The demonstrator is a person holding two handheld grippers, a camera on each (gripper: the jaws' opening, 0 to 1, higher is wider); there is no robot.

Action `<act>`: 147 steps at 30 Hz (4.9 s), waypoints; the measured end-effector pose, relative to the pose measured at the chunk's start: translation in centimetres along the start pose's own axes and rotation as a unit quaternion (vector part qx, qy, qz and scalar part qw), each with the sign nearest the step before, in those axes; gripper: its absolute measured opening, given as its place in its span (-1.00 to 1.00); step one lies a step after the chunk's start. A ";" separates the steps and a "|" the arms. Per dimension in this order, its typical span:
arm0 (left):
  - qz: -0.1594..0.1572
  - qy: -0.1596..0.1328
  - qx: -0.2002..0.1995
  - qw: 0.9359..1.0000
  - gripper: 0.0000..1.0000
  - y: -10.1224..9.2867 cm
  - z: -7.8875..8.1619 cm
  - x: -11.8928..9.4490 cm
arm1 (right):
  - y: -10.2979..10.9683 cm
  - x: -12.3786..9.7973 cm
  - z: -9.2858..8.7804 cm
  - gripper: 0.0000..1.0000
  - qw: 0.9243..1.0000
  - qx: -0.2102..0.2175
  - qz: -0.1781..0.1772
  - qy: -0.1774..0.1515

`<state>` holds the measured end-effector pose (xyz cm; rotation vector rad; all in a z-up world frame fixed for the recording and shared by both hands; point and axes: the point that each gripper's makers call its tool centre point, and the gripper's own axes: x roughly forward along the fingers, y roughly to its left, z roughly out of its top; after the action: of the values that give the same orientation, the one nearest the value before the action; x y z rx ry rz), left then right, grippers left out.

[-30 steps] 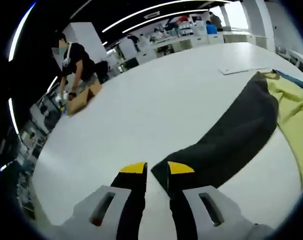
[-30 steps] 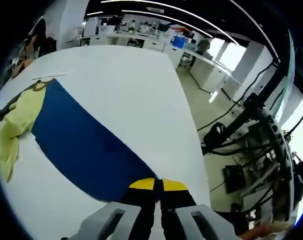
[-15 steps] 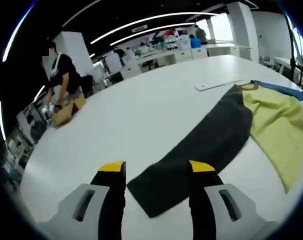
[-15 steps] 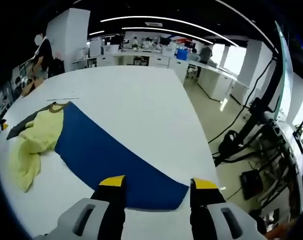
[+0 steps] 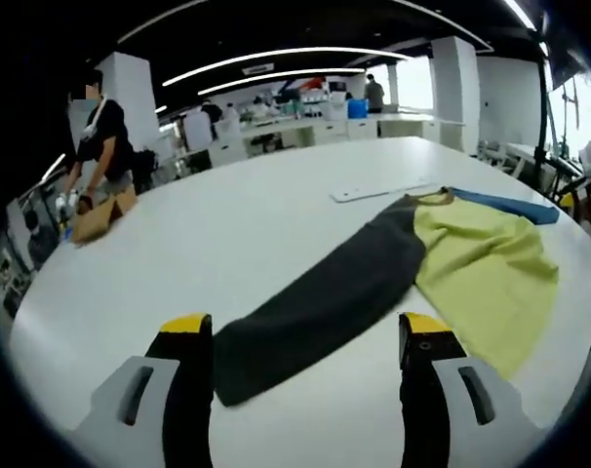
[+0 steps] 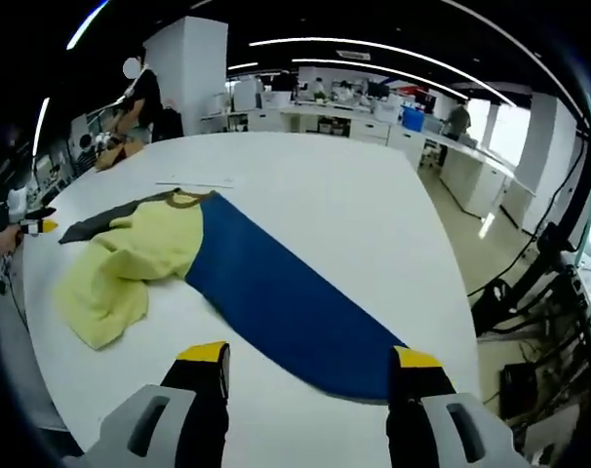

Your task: Fold the garment on the visible template until the final outline fits inside the template.

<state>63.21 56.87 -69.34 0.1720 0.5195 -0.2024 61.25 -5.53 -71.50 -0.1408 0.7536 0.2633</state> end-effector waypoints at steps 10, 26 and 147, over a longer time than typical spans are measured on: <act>-0.058 0.006 0.007 0.998 0.60 -5.0 -1.1 -1.3 | 6.2 0.0 1.1 0.31 0.997 -0.031 0.064 -0.015; -0.128 0.013 0.007 0.992 0.42 -11.7 -3.5 -3.2 | 13.8 2.1 1.8 0.10 0.987 -0.038 0.153 -0.028; -0.212 0.079 -0.005 0.974 -0.99 -19.2 -7.6 -7.7 | 15.8 -3.9 -7.5 -1.00 0.997 -0.026 0.071 0.003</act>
<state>48.58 41.08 -74.03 0.0657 0.7123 -0.6061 49.13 7.26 -74.73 -0.1373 0.7637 0.4176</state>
